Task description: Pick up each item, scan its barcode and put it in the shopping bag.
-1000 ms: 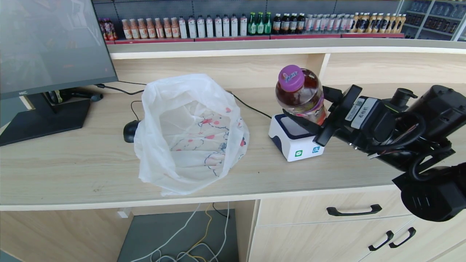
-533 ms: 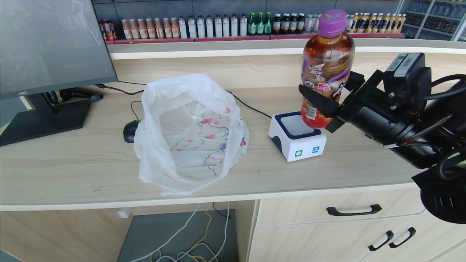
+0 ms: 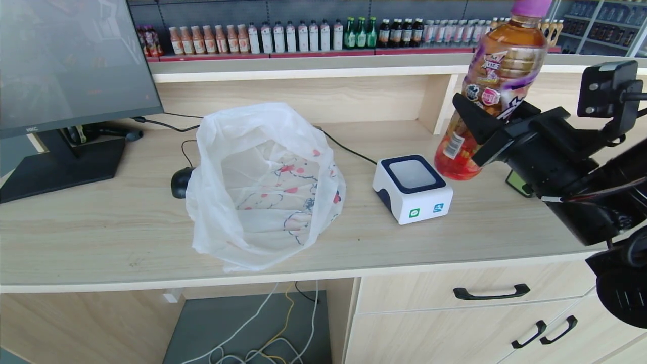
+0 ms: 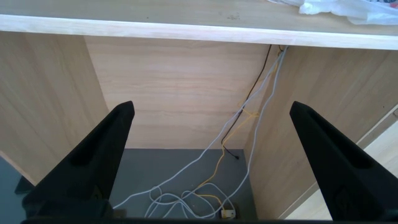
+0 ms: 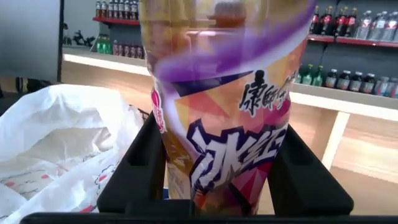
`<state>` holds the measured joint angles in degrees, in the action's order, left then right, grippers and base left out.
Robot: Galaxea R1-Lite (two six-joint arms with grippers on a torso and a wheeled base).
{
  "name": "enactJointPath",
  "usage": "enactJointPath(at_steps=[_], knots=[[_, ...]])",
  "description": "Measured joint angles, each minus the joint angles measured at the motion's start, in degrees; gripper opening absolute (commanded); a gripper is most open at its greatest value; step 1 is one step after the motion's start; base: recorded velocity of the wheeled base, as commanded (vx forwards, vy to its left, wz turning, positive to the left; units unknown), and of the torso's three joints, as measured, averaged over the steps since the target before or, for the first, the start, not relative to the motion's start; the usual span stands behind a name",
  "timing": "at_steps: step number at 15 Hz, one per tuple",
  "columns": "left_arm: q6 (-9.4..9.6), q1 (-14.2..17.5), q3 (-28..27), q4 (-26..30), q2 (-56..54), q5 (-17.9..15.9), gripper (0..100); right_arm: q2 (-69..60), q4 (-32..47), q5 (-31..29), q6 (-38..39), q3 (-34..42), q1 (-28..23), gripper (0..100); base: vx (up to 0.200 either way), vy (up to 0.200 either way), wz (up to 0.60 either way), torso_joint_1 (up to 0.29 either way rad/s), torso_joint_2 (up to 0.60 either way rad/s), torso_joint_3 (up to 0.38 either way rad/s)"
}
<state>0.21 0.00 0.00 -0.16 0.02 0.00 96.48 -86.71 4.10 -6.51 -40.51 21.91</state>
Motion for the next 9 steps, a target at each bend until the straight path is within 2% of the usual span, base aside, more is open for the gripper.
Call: enactJointPath(at_steps=[2, 5, 9], knots=[[0.01, 0.00, 0.00, 0.00, 0.00, 0.00, 100, 0.66, -0.66, -5.35, 2.61, 0.13, 0.06, 0, 0.000, 0.000, 0.00, 0.000, 0.00, 0.000], [0.06, 0.00, 0.00, 0.00, 0.00, 0.00, 100, 1.82, -1.89, -6.12, 3.07, -0.72, 0.13, 0, 0.000, 0.000, 0.00, 0.000, 0.00, 0.000], [0.09, 0.00, 0.00, -0.02, 0.00, 0.00, 100, 3.69, -2.66, -6.14, 3.78, -3.64, -0.44, 0, 0.000, 0.200, 0.00, 0.000, 0.00, 0.002]])
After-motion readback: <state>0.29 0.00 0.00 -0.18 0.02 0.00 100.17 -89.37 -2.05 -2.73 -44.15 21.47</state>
